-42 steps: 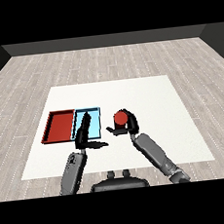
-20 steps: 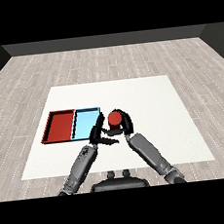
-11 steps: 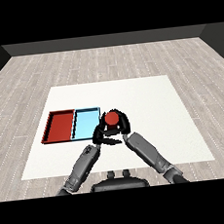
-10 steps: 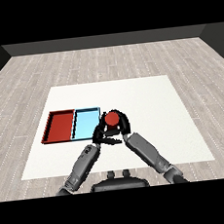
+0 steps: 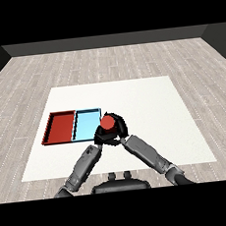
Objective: Pick the red can and put it in the red box
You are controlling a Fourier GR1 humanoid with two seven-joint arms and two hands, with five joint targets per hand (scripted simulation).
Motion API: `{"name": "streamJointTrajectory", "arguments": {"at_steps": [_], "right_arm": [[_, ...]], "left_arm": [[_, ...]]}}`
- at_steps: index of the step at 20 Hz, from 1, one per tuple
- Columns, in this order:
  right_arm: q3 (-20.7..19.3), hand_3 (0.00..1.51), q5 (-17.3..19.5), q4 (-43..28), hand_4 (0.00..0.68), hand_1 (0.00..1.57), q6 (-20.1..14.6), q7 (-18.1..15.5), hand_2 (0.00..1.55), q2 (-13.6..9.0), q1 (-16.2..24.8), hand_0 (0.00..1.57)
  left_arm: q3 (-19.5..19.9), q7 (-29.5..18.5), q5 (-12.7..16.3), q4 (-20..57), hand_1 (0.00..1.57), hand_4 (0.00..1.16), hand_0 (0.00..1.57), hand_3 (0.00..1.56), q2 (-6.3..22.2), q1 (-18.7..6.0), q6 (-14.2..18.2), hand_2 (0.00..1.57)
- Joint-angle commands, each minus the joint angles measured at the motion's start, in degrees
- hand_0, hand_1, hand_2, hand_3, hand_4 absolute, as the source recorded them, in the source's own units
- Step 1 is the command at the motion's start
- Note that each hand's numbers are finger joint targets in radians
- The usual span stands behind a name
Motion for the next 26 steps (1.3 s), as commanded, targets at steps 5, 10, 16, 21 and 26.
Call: {"name": "streamJointTrajectory", "arguments": {"at_steps": [5, 10, 16, 21, 26], "right_arm": [[4.05, 1.37, -1.39, 0.29, 0.629, 1.47, -2.31, -1.12, 1.45, 0.5, -0.67, 1.47], [3.5, 1.38, -4.71, 0.7, 0.626, 1.53, -2.7, -0.22, 1.46, 0.5, -2.82, 1.53], [3.96, 1.38, -5.47, 3.43, 0.607, 1.46, -0.21, -4.6, 1.45, 0.48, -2.58, 1.46], [0.93, 1.38, -2.23, -1.27, 0.624, 1.44, -1.15, 0.76, 1.44, 0.5, -1.53, 1.44], [1.78, 0.0, 0.54, -3.16, 0.0, 0.0, -1.07, 2.75, 0.0, 0.49, -0.61, 0.0]], "left_arm": [[-1.81, 3.81, -0.67, -1.39, 0.61, 0.61, 0.61, 0.0, -0.91, 1.15, 13.98, 0.63], [-1.07, 7.79, 0.4, 1.38, 1.57, 0.91, 1.57, 1.38, -0.92, -3.48, 15.97, 1.5], [-1.4, 4.61, 2.67, 2.8, 1.57, 1.0, 1.57, 1.41, -0.91, -5.74, 21.04, 1.51], [-0.09, 8.0, -4.02, -3.45, 1.57, 0.91, 1.57, 1.41, -0.93, -2.03, 21.12, 1.52], [0.49, 4.62, -3.32, -0.48, 1.57, 1.12, 1.57, 1.45, -0.93, -2.88, 21.74, 1.53]]}}
